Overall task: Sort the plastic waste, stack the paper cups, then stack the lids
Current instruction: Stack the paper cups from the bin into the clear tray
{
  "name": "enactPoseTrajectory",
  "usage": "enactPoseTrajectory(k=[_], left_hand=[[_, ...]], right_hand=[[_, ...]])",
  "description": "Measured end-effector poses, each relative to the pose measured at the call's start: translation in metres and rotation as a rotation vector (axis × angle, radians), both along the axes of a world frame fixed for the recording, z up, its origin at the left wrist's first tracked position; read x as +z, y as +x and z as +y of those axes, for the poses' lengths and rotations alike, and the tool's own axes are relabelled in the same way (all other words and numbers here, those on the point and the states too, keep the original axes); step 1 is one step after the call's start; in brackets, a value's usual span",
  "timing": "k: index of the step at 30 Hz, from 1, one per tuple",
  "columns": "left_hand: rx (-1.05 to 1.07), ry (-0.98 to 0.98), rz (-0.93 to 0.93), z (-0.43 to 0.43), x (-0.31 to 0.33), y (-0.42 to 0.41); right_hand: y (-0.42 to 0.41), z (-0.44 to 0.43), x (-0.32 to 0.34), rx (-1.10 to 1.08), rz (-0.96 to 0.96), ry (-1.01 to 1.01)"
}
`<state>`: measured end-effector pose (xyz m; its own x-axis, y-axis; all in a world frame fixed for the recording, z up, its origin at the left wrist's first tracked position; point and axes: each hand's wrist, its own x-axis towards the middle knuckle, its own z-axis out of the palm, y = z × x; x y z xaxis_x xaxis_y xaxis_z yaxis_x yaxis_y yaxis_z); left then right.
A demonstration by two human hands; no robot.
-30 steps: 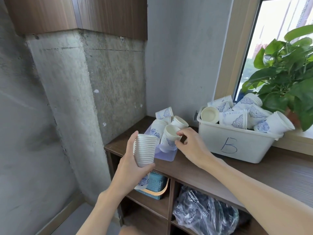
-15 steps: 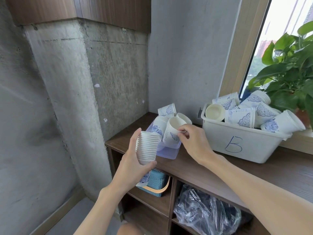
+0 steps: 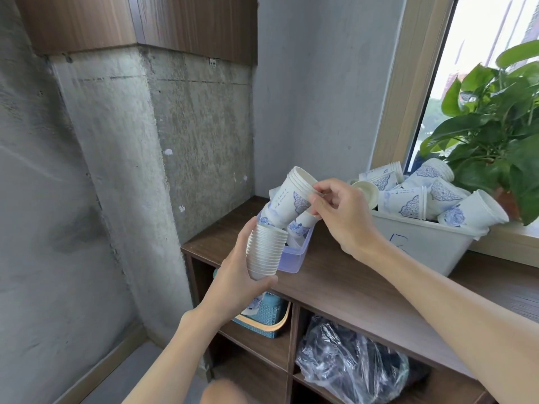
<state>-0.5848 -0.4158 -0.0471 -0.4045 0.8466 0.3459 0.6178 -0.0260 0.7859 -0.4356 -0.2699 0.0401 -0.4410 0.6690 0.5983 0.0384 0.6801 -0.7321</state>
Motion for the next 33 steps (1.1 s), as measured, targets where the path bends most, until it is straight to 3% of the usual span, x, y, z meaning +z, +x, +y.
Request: enactPoseTrajectory(k=[22, 33], left_hand=[[0.031, 0.043, -0.009, -0.004, 0.021, 0.004], [0.092, -0.014, 0.061, 0.003, 0.009, -0.001]], right_hand=[[-0.008, -0.028, -0.003, 0.209, -0.262, 0.039], [-0.022, -0.021, -0.019, 0.267, -0.212, -0.129]])
